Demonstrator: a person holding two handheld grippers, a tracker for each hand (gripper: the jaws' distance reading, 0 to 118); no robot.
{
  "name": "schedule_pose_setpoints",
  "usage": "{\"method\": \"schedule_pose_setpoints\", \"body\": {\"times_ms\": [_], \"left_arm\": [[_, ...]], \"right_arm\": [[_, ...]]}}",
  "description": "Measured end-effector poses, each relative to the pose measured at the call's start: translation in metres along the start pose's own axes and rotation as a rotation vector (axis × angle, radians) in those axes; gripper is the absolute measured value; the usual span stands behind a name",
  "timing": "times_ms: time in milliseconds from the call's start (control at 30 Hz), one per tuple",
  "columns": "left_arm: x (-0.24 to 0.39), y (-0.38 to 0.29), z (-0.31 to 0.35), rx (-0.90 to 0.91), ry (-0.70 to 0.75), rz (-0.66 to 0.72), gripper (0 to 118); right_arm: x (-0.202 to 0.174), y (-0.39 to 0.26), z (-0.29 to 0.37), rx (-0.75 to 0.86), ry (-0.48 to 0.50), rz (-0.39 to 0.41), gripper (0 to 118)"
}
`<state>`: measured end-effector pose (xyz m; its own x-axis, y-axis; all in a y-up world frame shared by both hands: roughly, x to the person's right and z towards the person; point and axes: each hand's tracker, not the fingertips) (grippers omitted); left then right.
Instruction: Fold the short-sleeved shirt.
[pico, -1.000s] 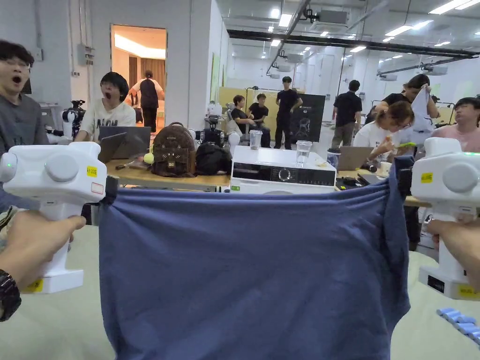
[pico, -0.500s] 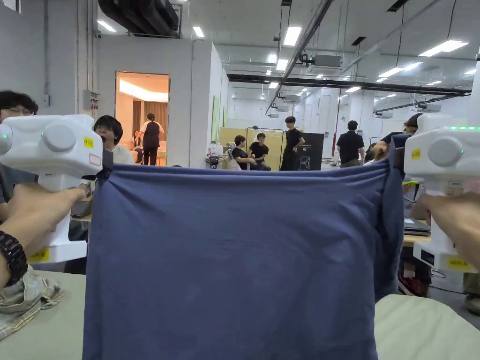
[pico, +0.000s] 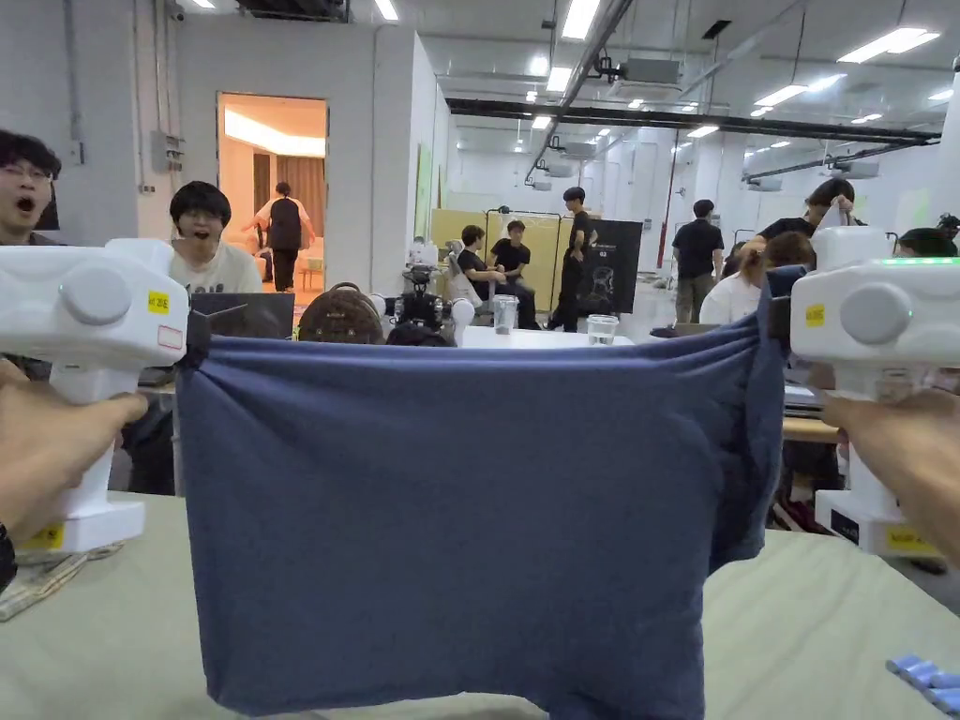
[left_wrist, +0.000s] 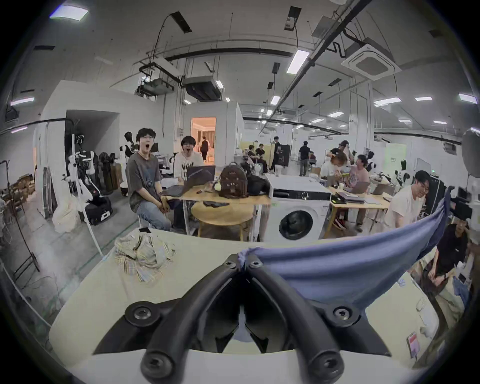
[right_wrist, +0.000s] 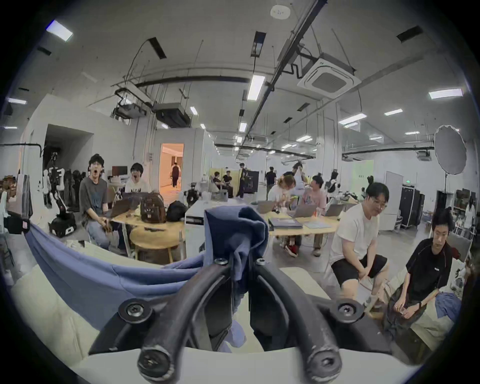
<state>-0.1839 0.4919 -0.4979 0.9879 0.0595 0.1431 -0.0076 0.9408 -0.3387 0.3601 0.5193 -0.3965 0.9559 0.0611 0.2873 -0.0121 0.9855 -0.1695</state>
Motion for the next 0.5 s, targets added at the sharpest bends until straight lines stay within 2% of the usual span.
{"method": "schedule_pose_setpoints", "body": {"times_ms": [133, 500], "left_arm": [[0.002, -0.049, 0.022, -0.031, -0.018, -0.039, 0], [-0.008, -0.143, 0.130, 0.006, -0.087, 0.021, 0]], "right_arm": [[0.005, -0.045, 0.036, -0.012, 0.004, -0.013, 6], [0.015, -0.111, 0.158, -0.032, 0.034, -0.014, 6]]}}
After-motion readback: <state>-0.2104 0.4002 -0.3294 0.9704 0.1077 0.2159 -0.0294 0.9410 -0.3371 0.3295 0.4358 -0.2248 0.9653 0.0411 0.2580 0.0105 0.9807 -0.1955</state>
